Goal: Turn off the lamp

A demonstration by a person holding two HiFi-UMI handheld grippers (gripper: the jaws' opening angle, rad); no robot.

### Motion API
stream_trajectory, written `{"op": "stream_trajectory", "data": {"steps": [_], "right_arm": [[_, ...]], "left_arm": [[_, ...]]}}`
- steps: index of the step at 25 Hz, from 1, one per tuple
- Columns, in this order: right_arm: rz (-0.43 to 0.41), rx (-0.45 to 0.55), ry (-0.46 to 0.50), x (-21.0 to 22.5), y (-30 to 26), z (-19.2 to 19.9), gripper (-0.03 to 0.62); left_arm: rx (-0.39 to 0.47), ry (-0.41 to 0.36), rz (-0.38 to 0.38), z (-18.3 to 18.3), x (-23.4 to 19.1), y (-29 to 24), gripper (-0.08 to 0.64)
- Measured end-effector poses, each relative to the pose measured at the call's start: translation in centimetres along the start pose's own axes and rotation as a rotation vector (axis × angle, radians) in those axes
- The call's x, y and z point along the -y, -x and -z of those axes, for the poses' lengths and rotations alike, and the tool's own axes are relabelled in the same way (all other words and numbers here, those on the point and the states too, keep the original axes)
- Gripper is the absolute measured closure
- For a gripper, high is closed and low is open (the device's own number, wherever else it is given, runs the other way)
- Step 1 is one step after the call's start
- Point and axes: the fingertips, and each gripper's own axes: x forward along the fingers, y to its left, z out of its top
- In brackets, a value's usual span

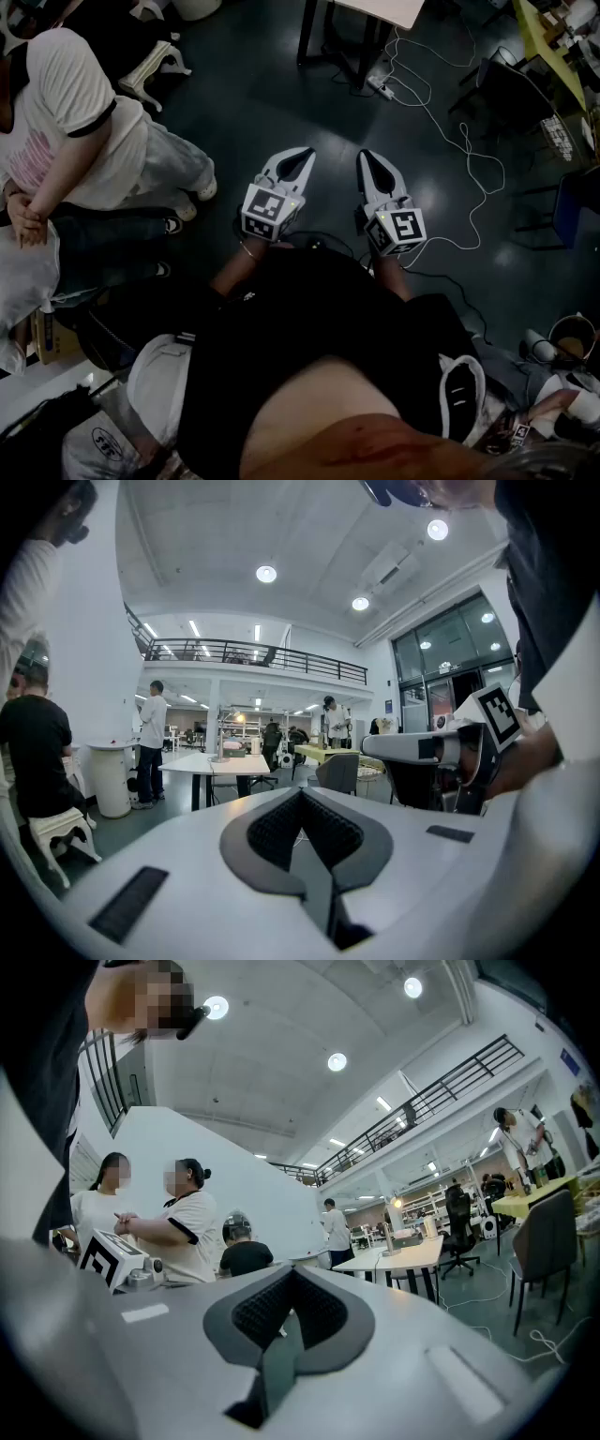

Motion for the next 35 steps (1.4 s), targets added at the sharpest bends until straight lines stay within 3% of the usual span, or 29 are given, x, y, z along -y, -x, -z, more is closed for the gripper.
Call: {"op": "stream_trajectory", "data": {"steps": [15, 28, 35], "right_arm": [[-0.016, 0.044, -0.050, 2.7, 3.1, 0.8, 0.594], [-0.083, 0.086, -0.097, 2.6, 2.3, 0.9, 0.594], [-0.088, 0.100, -0.086, 3.2, 0.9, 0.7, 0.594]], "left_arm": [[-0.006, -0.010, -0.016, 0.7, 3.0, -1.0, 0.558], [-0.031, -0.009, -0.061, 1.5, 2.2, -0.5, 0.558], [0.000, -0.019, -0.057, 0.5, 0.5, -1.6, 0.558]]}}
